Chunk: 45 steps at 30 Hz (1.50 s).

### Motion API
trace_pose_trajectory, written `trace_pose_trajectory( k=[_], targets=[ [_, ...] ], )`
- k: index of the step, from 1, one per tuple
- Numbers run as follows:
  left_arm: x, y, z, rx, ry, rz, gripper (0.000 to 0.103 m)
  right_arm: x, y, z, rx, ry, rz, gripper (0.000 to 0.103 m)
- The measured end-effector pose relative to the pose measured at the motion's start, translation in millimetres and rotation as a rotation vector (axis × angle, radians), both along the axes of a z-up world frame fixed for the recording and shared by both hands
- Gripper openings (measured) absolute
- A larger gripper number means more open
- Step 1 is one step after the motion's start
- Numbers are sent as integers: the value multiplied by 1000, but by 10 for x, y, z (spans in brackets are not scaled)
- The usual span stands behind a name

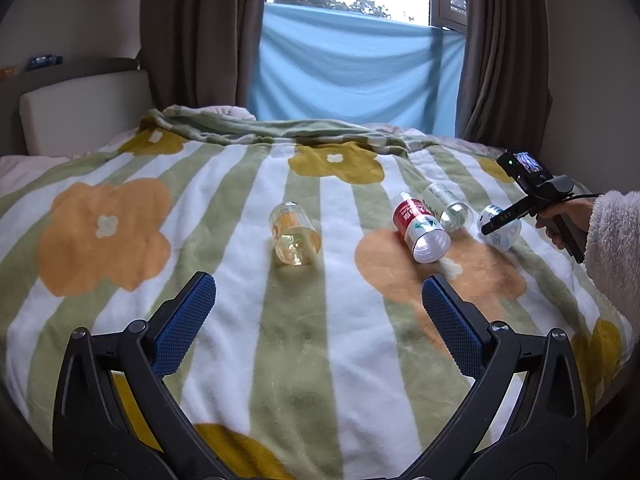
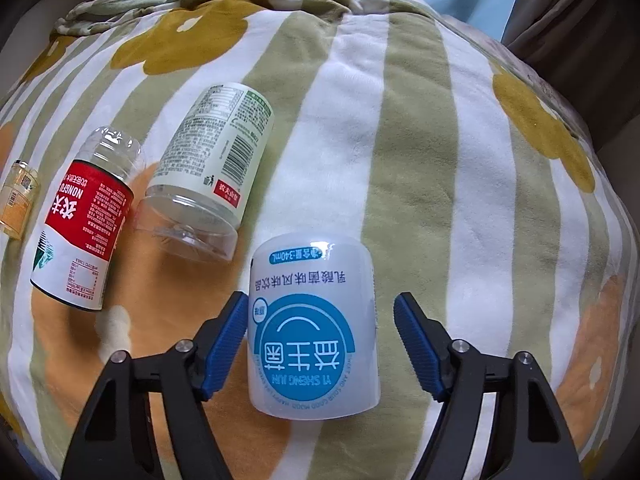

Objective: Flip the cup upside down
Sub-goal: 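Carry the white bottle with the right gripper and set it down on its side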

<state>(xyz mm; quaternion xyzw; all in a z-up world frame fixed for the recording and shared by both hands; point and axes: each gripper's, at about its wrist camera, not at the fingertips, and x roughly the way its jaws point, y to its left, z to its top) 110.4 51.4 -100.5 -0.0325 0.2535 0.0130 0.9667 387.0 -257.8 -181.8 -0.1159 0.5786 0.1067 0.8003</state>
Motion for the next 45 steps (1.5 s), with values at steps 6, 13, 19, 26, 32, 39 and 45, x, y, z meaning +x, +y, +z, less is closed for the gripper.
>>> trace_pose_trajectory(
  k=[6,13,19,26,32,39,45],
  targets=[
    [-16,-10,-7,3,20,-16,103,-96,1,99,35,-21,-28,56],
    [-205,78,106,2,-4,-12,103,-642,199,620,156,-78,-15,56],
    [-344,171,170,-4,-8,-14,103,-1388,565,1094,250,-138,65,56],
    [-575,247,278,-8,-43,8,103,-2061,1120,939,254,-92,209,56],
    [-707,292,269,-9,-32,6,103,-2252,1291,513,277,-21,142,56],
    [-777,333,220,14,-18,25,103,-2292,1420,233,237,2,115,56],
    [-783,389,184,0,0,23,103,-2224,1405,96,228,34,89,56]
  ],
)
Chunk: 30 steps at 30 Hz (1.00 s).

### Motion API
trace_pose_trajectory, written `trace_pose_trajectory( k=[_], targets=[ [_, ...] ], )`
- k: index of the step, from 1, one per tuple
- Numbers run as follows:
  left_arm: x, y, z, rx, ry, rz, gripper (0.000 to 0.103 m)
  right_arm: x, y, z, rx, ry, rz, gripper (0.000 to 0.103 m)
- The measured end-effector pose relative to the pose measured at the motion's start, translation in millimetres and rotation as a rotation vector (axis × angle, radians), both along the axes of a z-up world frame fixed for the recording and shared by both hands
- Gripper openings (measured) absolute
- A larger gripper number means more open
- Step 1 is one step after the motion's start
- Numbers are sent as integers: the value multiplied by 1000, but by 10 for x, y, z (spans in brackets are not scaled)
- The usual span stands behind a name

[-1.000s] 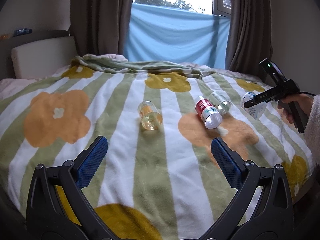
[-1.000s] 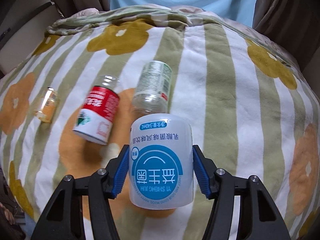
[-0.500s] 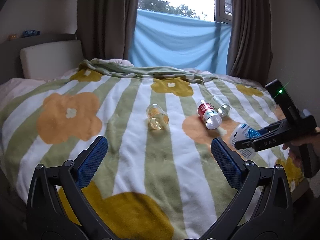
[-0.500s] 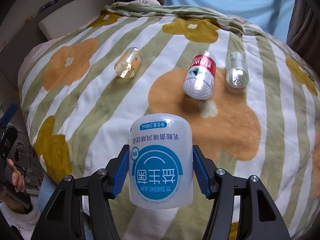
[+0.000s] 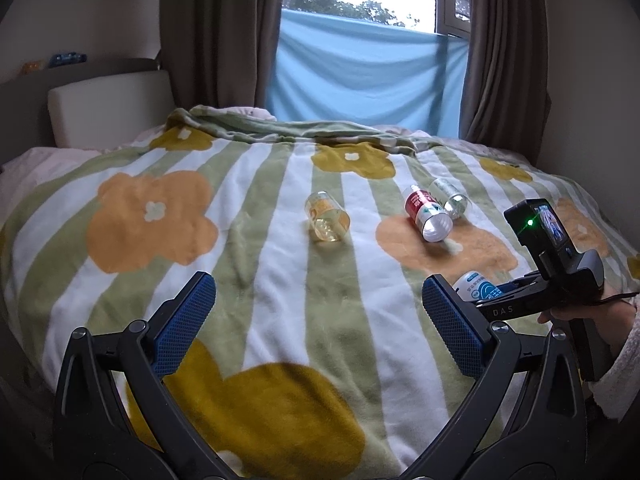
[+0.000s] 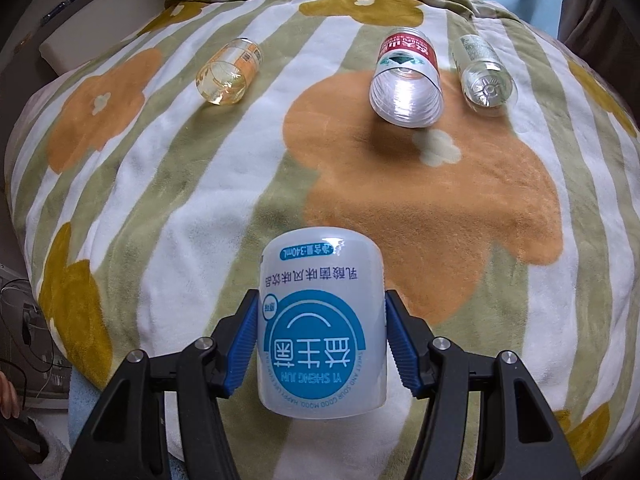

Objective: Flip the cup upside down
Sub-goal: 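Carry the white bottle with the right gripper and set it down on its side, then lower the left gripper onto the lying white bottle and close on it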

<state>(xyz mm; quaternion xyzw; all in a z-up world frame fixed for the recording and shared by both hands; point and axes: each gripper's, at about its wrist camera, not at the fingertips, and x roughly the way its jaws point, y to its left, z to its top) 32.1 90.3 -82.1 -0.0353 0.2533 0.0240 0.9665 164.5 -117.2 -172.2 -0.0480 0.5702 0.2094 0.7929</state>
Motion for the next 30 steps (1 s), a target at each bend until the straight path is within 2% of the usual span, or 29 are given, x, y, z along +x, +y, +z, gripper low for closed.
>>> trace_pose_trajectory(
  k=[5,7,8,9,11,14,20,23,27,30],
  targets=[
    [17,-12,-21,-8,13,-6,103,29,12,-58,-7,14,0,57],
    [38,-27,-18,-12,22,-10,103,33,12,-48,-19,7,-7,60],
    [49,-35,-11,-15,27,-12,103,34,7,-35,-29,-7,-16,73],
    [63,-42,-1,-19,31,-14,103,34,-7,-16,-32,-21,-25,91],
    [90,-76,28,-18,37,-18,103,25,-69,39,-8,-37,-39,103],
    [143,-133,97,-6,47,-19,103,-9,-187,167,47,-53,-48,103],
    [371,-319,263,-44,108,-42,103,-248,-516,608,171,-202,-58,103],
    [560,-505,280,-73,186,-61,103,-391,-739,804,223,-293,-68,103],
    [831,-823,209,-85,281,-98,103,-572,-939,920,156,-434,-100,103],
    [1085,-1063,97,-129,389,-158,103,-758,-1103,946,174,-549,-130,103]
  ],
)
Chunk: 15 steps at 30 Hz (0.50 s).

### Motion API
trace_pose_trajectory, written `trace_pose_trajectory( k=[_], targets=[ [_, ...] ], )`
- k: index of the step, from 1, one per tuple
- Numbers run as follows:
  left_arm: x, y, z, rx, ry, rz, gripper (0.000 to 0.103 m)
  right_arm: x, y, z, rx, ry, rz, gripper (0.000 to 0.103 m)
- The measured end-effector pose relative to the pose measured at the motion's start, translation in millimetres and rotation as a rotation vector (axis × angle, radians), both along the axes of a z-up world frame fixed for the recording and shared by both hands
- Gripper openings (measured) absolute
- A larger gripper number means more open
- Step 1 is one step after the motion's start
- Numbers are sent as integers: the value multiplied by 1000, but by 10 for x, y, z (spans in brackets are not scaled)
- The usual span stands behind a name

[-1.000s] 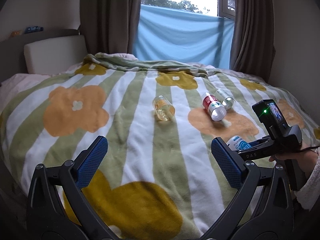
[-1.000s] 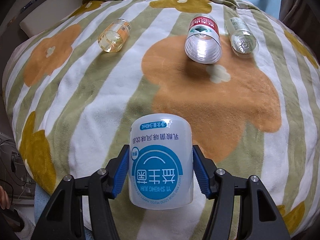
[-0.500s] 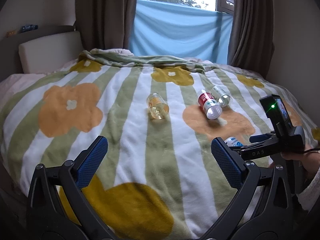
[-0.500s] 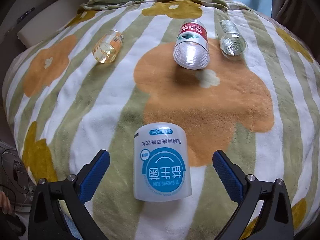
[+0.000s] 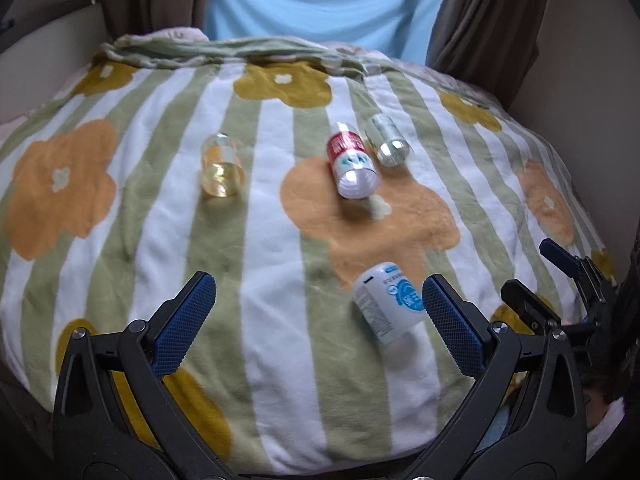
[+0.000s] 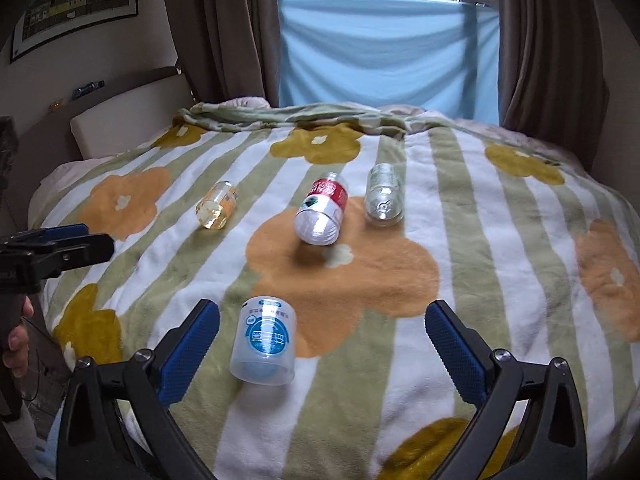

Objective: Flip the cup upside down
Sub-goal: 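Lower the left gripper onto the lying white bottle and close on it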

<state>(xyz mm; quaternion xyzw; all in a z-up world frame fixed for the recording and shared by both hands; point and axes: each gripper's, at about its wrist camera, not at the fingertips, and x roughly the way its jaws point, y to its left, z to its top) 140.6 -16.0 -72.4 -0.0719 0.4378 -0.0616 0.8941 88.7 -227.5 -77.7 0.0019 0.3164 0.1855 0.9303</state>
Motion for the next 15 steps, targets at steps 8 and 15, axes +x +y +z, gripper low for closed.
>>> trace_pose_trajectory(
  k=[8,15],
  targets=[
    [682,-650,-630,-45,405,-111,103,-505,-166,-22,-38,-229,4,103],
    [974,-756,-1149,-142,683,-6,103,-662,-288,-304,-39,-223,27,103]
  ],
)
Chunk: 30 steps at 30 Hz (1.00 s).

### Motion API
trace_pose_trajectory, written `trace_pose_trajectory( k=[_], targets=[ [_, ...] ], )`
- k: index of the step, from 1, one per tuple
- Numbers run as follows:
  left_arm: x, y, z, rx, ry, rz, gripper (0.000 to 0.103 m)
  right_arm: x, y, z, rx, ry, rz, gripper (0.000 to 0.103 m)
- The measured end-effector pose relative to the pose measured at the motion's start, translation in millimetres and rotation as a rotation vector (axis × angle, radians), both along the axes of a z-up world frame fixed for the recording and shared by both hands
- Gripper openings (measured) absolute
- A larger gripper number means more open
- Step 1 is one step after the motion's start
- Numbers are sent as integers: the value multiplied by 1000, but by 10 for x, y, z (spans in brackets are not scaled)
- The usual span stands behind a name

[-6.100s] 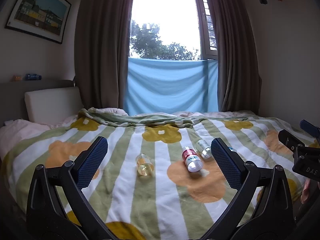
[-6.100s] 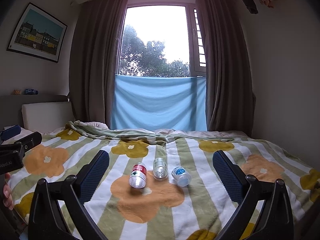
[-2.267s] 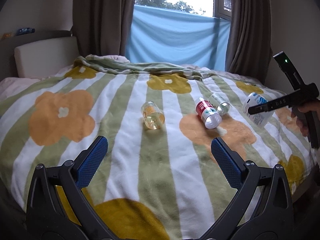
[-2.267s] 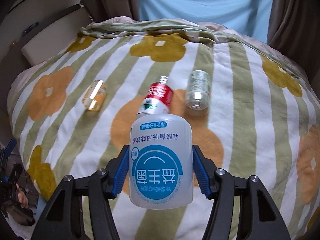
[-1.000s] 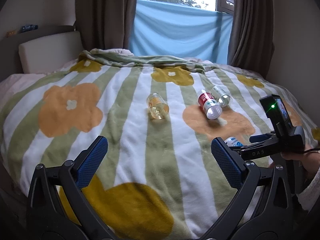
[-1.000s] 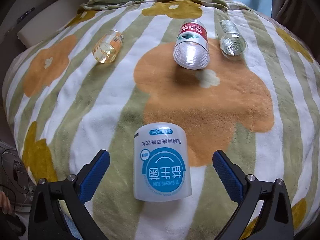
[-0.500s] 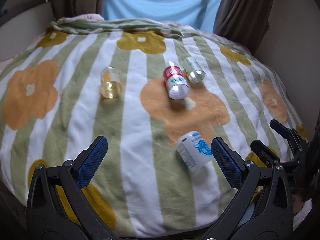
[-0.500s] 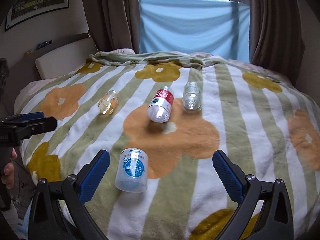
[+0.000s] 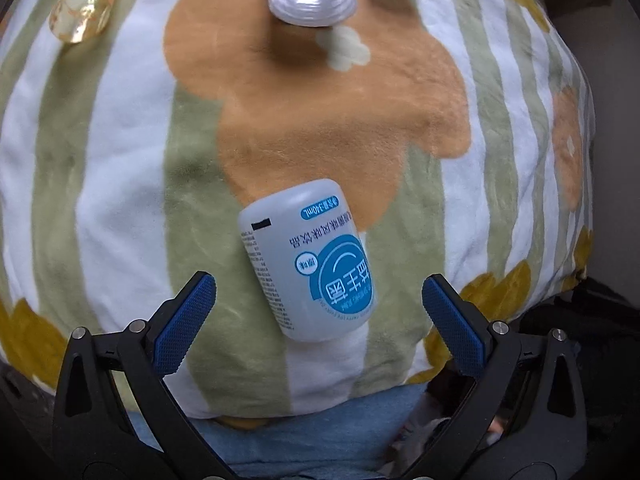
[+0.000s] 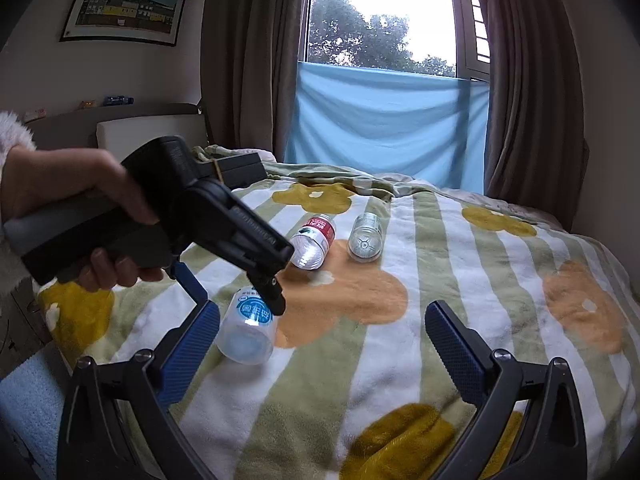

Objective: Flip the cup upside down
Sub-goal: 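Lower the left gripper onto the lying white bottle and close on it, then lift the white bottle with the left gripper and rotate it upright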

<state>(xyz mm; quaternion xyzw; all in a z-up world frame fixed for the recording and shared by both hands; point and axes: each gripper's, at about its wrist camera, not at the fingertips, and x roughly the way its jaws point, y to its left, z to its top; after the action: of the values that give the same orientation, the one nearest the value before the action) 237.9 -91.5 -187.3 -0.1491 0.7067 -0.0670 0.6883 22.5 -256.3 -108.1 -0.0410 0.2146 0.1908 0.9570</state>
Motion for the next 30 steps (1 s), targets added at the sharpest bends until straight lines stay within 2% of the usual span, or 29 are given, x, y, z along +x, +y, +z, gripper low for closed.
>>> trace_pose_trajectory(
  k=[5,7,8,14,18,21,23,24,27,30],
  targets=[
    [17,26,-233,16,76,116,102,42,-137,-135,54,35,8,103],
    [2,44,-317,12,103,155,94,78,-184,-164,80,46,11,103],
    [-3,40,-344,16,109,165,94,91,-201,-177,89,51,13,103],
    [13,-75,-455,53,104,172,79,83,-191,-258,93,70,40,103],
    [16,-126,-491,41,85,167,60,44,-160,-305,83,80,59,103],
    [22,-172,-452,40,54,146,58,45,-155,-322,91,87,64,103],
    [0,-150,-357,44,-3,120,58,24,-152,-320,96,87,65,103],
    [-22,-169,-277,48,-57,105,58,15,-153,-317,98,87,66,103],
    [-104,-218,30,50,-277,46,58,-6,-168,-320,102,87,66,103],
    [-149,-218,214,59,-513,30,58,-32,-180,-342,109,96,63,103]
  ],
)
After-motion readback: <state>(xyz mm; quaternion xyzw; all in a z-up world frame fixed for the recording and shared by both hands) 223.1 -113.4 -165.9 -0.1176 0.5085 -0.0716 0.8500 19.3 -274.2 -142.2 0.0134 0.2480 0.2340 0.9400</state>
